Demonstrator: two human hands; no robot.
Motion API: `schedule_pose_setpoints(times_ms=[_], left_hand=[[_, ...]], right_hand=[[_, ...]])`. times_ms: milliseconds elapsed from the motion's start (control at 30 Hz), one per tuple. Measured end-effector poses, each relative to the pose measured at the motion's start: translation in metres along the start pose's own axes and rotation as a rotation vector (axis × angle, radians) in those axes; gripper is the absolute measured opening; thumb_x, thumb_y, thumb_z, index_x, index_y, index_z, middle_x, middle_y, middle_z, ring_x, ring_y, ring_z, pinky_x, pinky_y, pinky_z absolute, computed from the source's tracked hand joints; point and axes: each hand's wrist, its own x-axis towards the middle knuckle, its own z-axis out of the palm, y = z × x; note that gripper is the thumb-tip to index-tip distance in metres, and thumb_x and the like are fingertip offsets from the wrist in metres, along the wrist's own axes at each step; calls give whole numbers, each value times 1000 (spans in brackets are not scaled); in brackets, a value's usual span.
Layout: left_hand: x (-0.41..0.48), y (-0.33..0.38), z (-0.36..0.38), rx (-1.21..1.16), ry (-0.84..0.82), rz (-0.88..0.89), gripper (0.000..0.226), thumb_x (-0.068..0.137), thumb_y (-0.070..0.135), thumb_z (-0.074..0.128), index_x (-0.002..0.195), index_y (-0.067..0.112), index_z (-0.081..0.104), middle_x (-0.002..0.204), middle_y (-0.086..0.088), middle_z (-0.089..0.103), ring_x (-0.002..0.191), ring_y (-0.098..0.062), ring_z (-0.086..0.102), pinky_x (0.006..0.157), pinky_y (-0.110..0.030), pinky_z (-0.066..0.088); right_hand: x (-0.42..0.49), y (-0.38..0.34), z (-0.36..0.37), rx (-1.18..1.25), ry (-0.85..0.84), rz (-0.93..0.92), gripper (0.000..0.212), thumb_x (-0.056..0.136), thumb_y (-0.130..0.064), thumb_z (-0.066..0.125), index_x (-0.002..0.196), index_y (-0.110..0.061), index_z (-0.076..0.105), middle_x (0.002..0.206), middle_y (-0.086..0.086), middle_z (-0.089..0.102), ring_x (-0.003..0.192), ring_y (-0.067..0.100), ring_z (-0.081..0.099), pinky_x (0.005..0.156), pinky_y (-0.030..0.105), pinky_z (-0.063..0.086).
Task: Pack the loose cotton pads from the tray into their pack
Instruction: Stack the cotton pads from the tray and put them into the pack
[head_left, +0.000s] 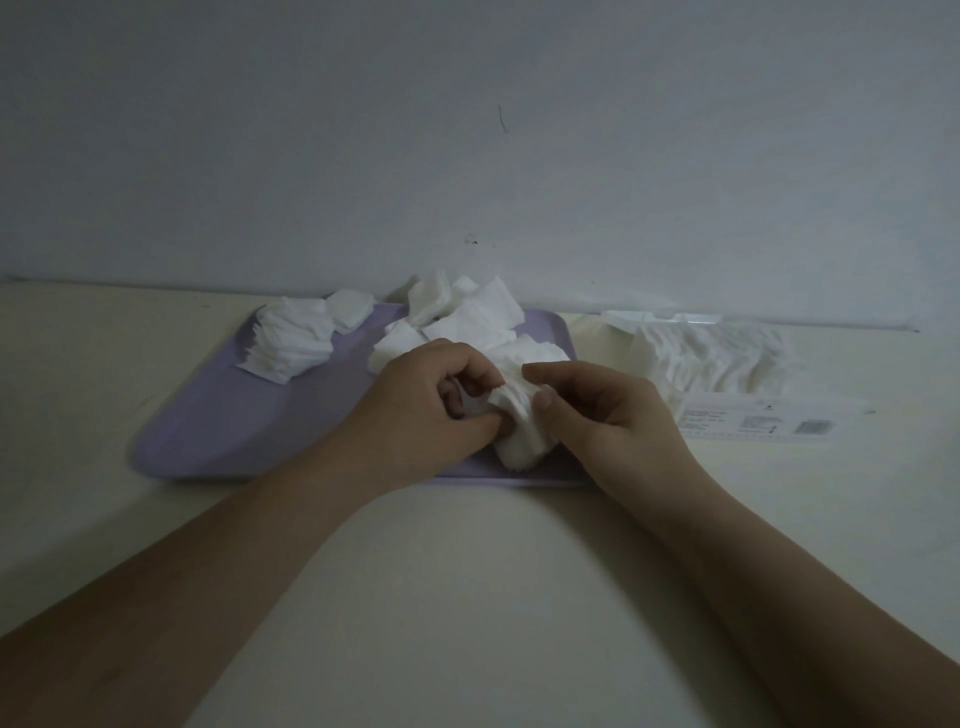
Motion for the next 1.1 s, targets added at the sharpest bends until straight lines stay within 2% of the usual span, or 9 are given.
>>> schedule_pose_setpoints(times_ms=[167, 367, 567, 700, 767, 833, 933, 1033, 1100], left_hand=[[2, -4, 1, 48, 8, 77, 26, 72, 22, 85, 93, 31, 71, 90, 5, 61, 67, -8, 50, 67, -17, 45], [1, -3, 4, 49, 45, 168, 15, 74, 21, 83, 83, 19, 71, 84, 7, 60, 71, -15, 56, 67, -16, 42], [-2, 6, -3, -139, -26, 37, 19, 75, -3, 83, 79, 5, 67, 97, -9, 76, 56, 7, 55, 60, -6, 39], [1, -1, -7, -236, -73, -37, 17, 71, 9, 82, 79, 13, 67, 108, 1, 77, 98, -23, 71, 85, -51, 58], [0, -1, -8, -270, -93, -52, 18, 69, 12, 81, 76, 18, 66, 111, 0, 77, 109, -30, 69, 96, -58, 55], [1, -2, -10, -303, -93, -81, 20, 64, 19, 82, 75, 20, 66, 111, -5, 76, 109, -34, 68, 99, -56, 54], [3, -1, -13, -321, -72, -135, 27, 59, 30, 84, 76, 20, 66, 106, -15, 75, 82, -30, 64, 75, -44, 53], [3, -2, -9, -313, -44, -169, 25, 70, 15, 89, 80, 16, 67, 72, 7, 68, 64, -9, 54, 64, -28, 46], [3, -3, -6, -281, -43, -173, 23, 76, 7, 86, 79, 17, 66, 64, 15, 63, 60, -5, 53, 62, -25, 46]], right_hand=[[-1, 0, 0, -16, -2, -2, 27, 93, -16, 73, 120, -19, 75, 104, -7, 80, 98, 6, 75, 91, 27, 58], [0, -2, 1, 39, 46, 8, 22, 95, -17, 71, 117, -16, 76, 99, -5, 81, 96, 7, 75, 91, 27, 59], [1, -1, -2, 45, 46, 9, 22, 95, -17, 71, 117, -18, 75, 101, -9, 80, 99, 4, 74, 93, 25, 56], [3, 1, -2, 39, 70, 1, 22, 96, -10, 67, 116, -18, 75, 103, -8, 80, 99, 6, 75, 93, 27, 56], [4, 2, -2, 41, 78, -11, 23, 96, -9, 66, 115, -18, 75, 104, -7, 80, 99, 7, 75, 92, 26, 56], [5, 2, -3, 33, 86, -24, 24, 97, -6, 65, 114, -18, 76, 103, -7, 80, 97, 5, 75, 88, 21, 55], [4, 2, -4, 21, 76, -44, 25, 97, -1, 62, 112, -16, 76, 101, -8, 80, 95, 4, 75, 84, 16, 55], [2, -1, -2, 22, 58, -70, 28, 97, 2, 59, 108, -17, 76, 101, -8, 80, 98, 5, 74, 86, 18, 55], [1, -2, -1, 27, 50, -75, 29, 98, 3, 58, 107, -18, 76, 104, -7, 79, 102, 9, 74, 93, 28, 58]])
